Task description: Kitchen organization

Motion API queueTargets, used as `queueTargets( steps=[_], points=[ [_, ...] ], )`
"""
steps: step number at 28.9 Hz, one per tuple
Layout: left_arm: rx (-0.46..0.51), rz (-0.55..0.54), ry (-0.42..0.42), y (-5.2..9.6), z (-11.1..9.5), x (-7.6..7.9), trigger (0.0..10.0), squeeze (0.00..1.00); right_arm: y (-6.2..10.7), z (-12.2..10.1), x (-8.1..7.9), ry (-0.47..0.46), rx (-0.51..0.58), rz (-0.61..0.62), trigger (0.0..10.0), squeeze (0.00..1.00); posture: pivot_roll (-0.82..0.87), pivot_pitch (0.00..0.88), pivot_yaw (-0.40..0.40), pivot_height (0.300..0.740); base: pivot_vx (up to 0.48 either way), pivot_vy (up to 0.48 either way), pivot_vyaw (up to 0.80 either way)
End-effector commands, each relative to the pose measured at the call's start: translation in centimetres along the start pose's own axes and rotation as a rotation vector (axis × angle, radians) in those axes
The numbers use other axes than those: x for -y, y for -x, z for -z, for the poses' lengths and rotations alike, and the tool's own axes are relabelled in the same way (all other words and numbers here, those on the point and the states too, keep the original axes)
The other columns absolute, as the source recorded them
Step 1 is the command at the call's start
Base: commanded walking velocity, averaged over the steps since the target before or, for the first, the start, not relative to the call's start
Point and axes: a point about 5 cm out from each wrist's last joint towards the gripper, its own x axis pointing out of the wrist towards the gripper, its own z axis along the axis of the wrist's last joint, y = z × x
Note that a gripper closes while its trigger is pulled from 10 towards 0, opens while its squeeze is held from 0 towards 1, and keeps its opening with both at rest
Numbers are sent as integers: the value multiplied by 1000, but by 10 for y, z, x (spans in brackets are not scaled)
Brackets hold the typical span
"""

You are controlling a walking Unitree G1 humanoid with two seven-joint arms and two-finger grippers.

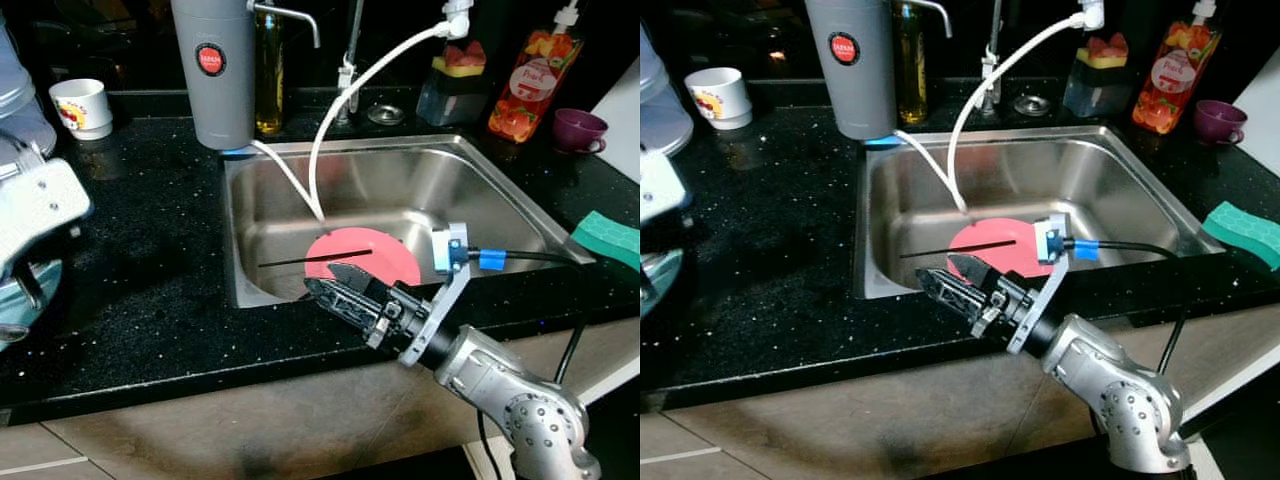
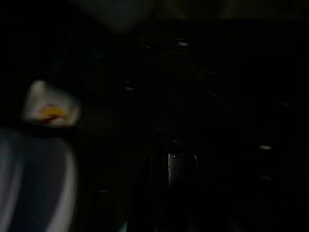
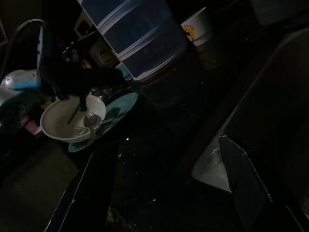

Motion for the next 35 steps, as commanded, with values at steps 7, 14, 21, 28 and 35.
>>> queueTargets(
  steps=[7, 14, 21, 28, 35],
  points=[
    [63, -211, -60, 4, -11, -27, 0, 0, -1, -6, 6, 3, 36, 47, 10000, 0, 96, 26, -60, 740, 0, 0, 0],
    [314, -392, -4, 9, -43, -48, 0, 0, -5, -4, 14, -24, 53, 132, 10000, 0, 98, 0, -53, 740, 0, 0, -114],
    [647, -286, 183, -10, -89, -36, 275, 0, -10, -4, 11, -50, 70, 122, 10000, 0, 100, 0, -47, 740, 0, 0, -800],
    [749, -239, 256, -22, -104, -24, 10000, 0, -9, -2, 10, -56, 73, 136, 10000, 0, 95, 0, -46, 740, 0, 0, -800],
    [747, -286, 203, -35, -113, -19, 10000, 0, -9, -4, 12, -48, 100, 154, 10000, 0, 102, 0, -46, 740, 0, 0, -457]
  ],
)
